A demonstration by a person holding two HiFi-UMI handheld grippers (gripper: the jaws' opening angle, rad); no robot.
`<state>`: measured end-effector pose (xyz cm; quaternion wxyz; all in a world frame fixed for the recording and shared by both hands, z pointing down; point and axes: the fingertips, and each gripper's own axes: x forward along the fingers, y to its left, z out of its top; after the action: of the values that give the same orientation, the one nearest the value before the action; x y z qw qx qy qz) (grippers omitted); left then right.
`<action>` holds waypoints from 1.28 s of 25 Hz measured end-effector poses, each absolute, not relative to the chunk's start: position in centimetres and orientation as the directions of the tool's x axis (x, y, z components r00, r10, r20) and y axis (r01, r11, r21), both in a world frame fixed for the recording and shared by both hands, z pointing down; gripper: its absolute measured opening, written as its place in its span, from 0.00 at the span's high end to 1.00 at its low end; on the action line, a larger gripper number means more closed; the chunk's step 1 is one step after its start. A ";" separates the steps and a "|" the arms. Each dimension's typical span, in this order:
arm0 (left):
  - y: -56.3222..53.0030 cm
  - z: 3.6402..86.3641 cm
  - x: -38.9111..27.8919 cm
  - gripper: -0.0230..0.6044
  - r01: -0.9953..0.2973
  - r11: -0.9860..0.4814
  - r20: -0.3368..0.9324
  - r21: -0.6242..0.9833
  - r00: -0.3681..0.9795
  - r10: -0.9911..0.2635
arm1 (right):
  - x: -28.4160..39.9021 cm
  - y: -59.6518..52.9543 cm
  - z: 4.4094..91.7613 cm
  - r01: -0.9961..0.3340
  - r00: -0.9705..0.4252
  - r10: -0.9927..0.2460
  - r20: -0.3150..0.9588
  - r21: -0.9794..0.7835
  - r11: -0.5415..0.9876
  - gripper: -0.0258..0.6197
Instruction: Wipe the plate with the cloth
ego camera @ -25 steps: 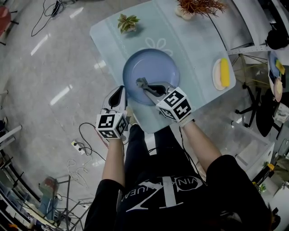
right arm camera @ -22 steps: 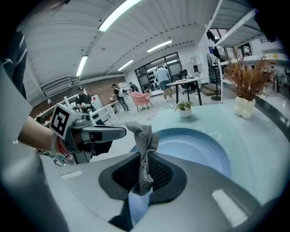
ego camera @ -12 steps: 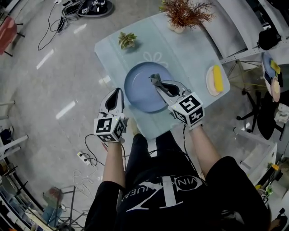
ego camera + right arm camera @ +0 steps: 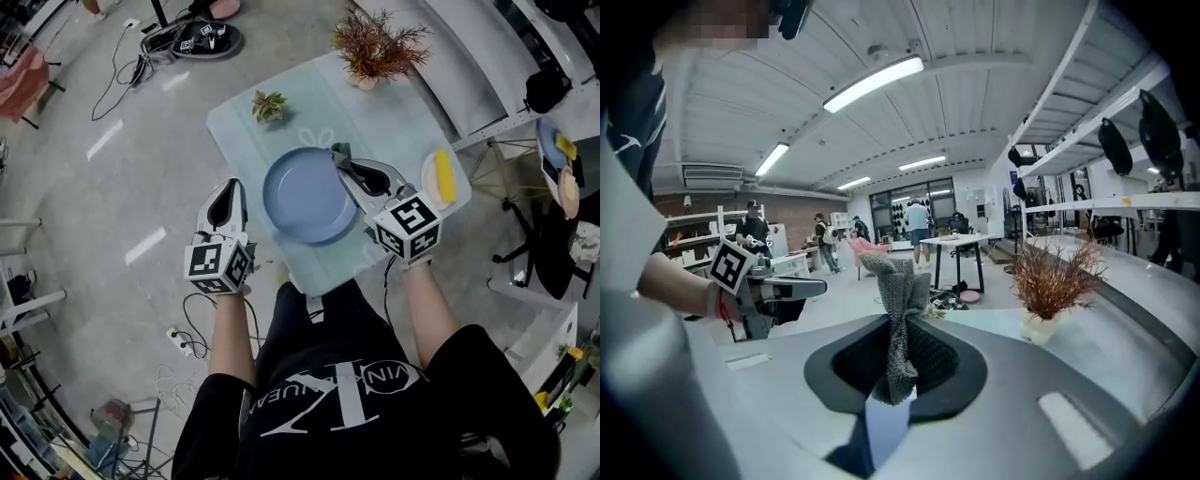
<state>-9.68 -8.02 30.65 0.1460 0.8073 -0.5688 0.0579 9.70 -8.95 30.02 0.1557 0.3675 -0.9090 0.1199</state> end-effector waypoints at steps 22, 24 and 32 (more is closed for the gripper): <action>-9.5 19.8 -13.7 0.96 -0.969 -0.239 0.086 0.065 0.244 -0.966 | 11.3 -12.2 19.4 -0.744 -0.666 -0.733 0.139 -0.049 0.666 0.89; -9.4 18.7 -13.8 0.96 -0.970 -0.235 0.065 0.059 0.239 -0.969 | 11.5 -12.4 18.6 -0.747 -0.664 -0.738 0.121 -0.046 0.664 0.89; -8.7 15.6 -14.5 0.96 -0.976 -0.210 0.011 0.060 0.211 -0.977 | 12.1 -12.5 16.2 -0.752 -0.659 -0.749 0.068 -0.040 0.658 0.89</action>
<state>-14.52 -8.71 15.61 0.0268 0.7776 -0.6280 -0.0146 12.09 -12.50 16.23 0.0226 0.4126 -0.9101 0.0323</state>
